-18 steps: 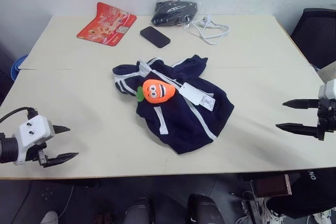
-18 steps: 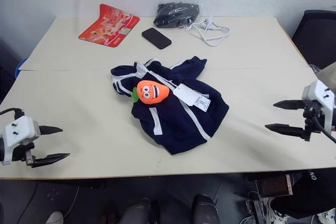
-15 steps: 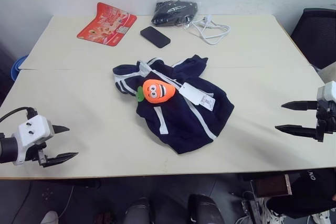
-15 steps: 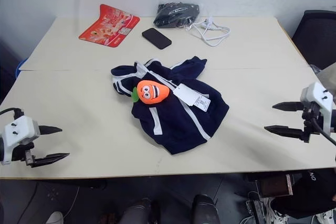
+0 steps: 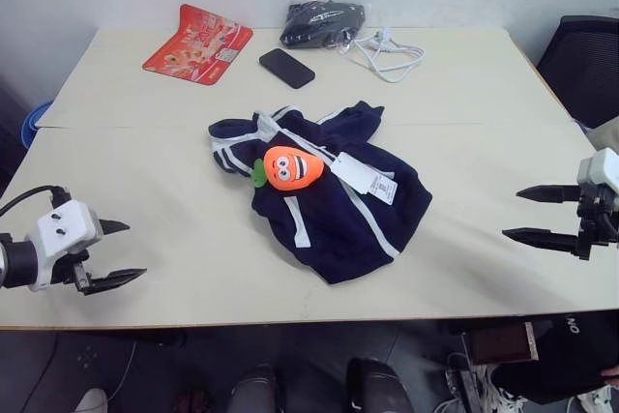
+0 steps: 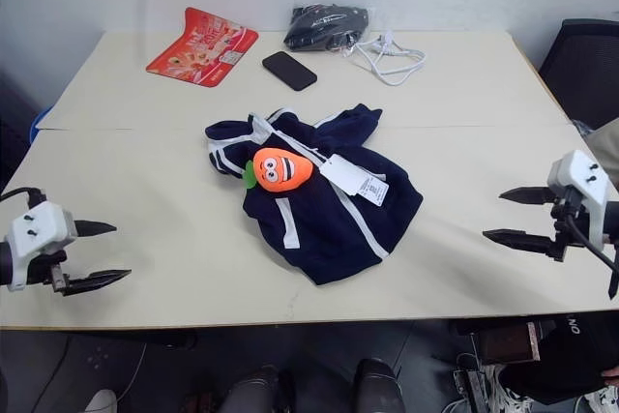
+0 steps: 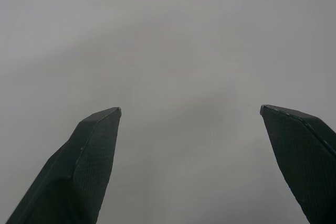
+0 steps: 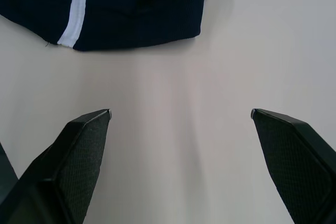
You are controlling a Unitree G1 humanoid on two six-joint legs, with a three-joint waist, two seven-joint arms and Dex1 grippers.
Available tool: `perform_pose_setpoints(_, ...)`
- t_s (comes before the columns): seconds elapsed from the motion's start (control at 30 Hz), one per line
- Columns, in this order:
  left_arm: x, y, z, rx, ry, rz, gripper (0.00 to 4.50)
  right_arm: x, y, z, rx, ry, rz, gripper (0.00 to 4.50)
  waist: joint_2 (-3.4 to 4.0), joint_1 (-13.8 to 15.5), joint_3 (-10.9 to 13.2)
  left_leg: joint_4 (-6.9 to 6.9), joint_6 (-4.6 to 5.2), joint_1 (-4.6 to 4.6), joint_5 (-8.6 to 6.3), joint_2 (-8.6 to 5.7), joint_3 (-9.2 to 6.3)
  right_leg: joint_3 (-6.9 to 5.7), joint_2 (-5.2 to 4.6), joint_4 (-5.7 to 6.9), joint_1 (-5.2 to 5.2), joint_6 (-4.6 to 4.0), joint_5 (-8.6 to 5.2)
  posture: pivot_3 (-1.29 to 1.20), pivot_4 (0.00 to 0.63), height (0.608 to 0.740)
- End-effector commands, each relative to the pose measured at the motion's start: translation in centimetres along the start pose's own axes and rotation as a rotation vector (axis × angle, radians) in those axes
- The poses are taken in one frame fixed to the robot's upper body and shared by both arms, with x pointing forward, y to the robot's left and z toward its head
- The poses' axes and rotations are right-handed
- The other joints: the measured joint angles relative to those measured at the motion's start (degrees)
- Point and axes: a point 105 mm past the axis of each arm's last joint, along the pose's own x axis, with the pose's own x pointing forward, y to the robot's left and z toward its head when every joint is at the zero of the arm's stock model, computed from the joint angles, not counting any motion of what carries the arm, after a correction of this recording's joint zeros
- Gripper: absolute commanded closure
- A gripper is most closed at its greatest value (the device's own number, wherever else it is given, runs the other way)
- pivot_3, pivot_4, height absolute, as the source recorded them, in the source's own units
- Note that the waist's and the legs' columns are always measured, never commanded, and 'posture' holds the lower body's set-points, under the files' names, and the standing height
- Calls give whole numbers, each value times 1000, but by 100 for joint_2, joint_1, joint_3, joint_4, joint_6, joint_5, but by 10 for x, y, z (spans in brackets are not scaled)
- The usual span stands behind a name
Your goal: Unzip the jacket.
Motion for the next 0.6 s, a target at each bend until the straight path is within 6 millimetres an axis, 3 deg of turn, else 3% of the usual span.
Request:
perform_pose_setpoints(0.03,-3,3,7,-7,-18,0,17,-5,-4,8,-34,-27,-46,0,0,-2,0,0,0,0,0,0,1,1,0,0,0,0,0,0,150,740)
perform_pose_setpoints(0.23,-1,6,13,-14,-48,0,17,-4,-4,12,7,-53,-45,0,0,5,0,1,-1,0,0,0,1,1,0,1,0,0,0,0,150,740)
perform_pose_setpoints(0.4,14,14,24,14,-102,36,17,2,0,25,-17,-81,-23,0,0,7,0,2,-2,1,1,-2,0,1,1,4,0,0,0,0,150,740)
perform_pose_setpoints(0.6,51,0,106,160,-322,-93,17,12,34,72,-106,-191,100,0,0,101,0,21,-2,-9,1,-3,-4,-3,3,15,0,0,0,0,150,740)
